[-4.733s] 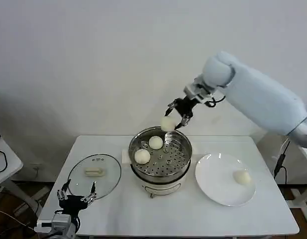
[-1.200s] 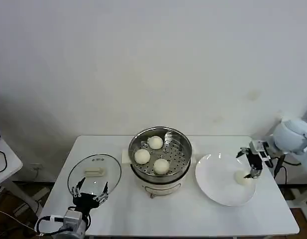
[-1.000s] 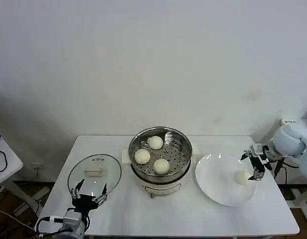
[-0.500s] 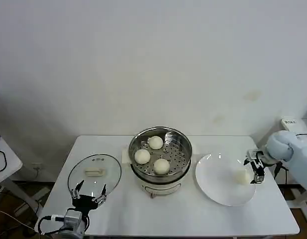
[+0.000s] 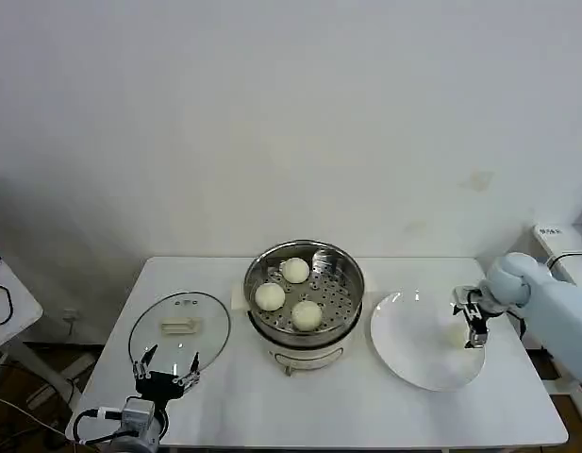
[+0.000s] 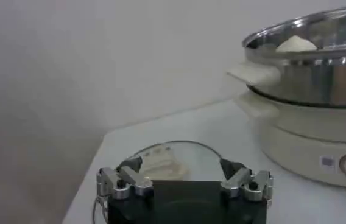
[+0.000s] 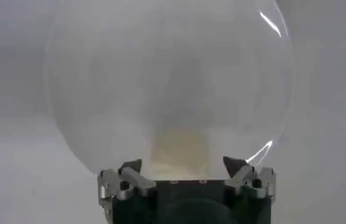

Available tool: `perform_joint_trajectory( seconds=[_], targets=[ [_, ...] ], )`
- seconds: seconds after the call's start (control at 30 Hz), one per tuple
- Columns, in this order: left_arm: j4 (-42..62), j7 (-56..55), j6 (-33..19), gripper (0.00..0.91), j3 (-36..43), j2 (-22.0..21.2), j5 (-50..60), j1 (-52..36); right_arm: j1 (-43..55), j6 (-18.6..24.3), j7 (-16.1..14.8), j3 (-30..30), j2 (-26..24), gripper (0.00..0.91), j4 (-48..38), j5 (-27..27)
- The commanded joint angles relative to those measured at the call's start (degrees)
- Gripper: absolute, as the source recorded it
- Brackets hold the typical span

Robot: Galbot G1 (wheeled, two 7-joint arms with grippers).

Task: Take steamed baozi put them in steamer then cover it.

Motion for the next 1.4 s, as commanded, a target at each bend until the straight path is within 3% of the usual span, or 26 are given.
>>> perform_joint_trajectory(
  seconds=[0.03, 0.87, 1.23, 1.4],
  targets=[
    [0.33, -0.02, 0.01, 0.907, -0.14, -0.04, 0.01, 0.0, -0.05, 0.11, 0.32, -0.31, 2.18, 0.907, -2.78, -1.08],
    [0.03, 0.0, -0.01, 0.907, -0.15, -0.58, 0.23, 0.05, -1.73, 0.76, 0.33, 1.14, 2.31, 0.907, -3.76, -3.02],
    [0.32, 0.04, 0.0, 0.907, -0.03, -0.55, 0.2, -0.22, -1.64, 0.71, 0.47, 1.36, 1.87, 0.655, -4.28, -2.84],
    [0.45, 0.05, 0.02, 0.907, -0.03, -0.53, 0.23, -0.35, -1.35, 0.48, 0.71, 1.59, 1.93, 0.655, -4.08, -2.06]
  ],
)
